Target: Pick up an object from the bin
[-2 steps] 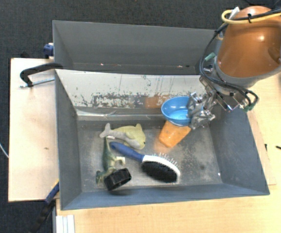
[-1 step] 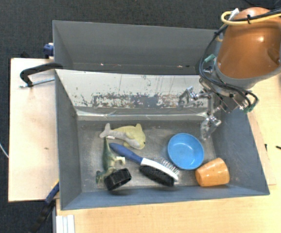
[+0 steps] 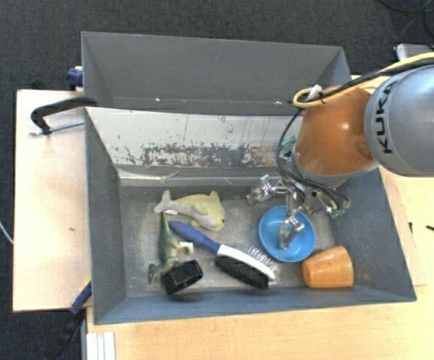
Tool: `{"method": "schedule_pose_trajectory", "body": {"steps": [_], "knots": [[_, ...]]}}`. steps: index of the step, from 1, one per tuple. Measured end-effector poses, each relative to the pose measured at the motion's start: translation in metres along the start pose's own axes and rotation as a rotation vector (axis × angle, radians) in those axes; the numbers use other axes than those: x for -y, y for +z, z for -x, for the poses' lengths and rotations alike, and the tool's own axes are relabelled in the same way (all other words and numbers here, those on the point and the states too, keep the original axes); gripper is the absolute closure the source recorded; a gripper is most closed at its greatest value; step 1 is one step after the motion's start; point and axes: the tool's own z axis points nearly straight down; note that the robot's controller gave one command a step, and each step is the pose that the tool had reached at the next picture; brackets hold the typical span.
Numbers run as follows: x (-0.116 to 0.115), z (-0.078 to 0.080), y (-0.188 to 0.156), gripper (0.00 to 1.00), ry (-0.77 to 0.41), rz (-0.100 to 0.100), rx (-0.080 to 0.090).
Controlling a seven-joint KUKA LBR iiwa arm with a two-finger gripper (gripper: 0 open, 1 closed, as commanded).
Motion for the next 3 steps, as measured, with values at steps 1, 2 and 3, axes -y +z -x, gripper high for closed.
{"method": "schedule_pose_trajectory", "body": {"steps": [1, 2, 3], "knots": [[0.003, 0.002, -0.006, 1.0, -0.001, -0.008, 0.007], [-0.002, 0.014, -0.006, 1.0, -0.14, -0.008, -0.002], [0.001, 0.007, -0.151, 1.0, -0.374, -0.008, 0.006]]}}
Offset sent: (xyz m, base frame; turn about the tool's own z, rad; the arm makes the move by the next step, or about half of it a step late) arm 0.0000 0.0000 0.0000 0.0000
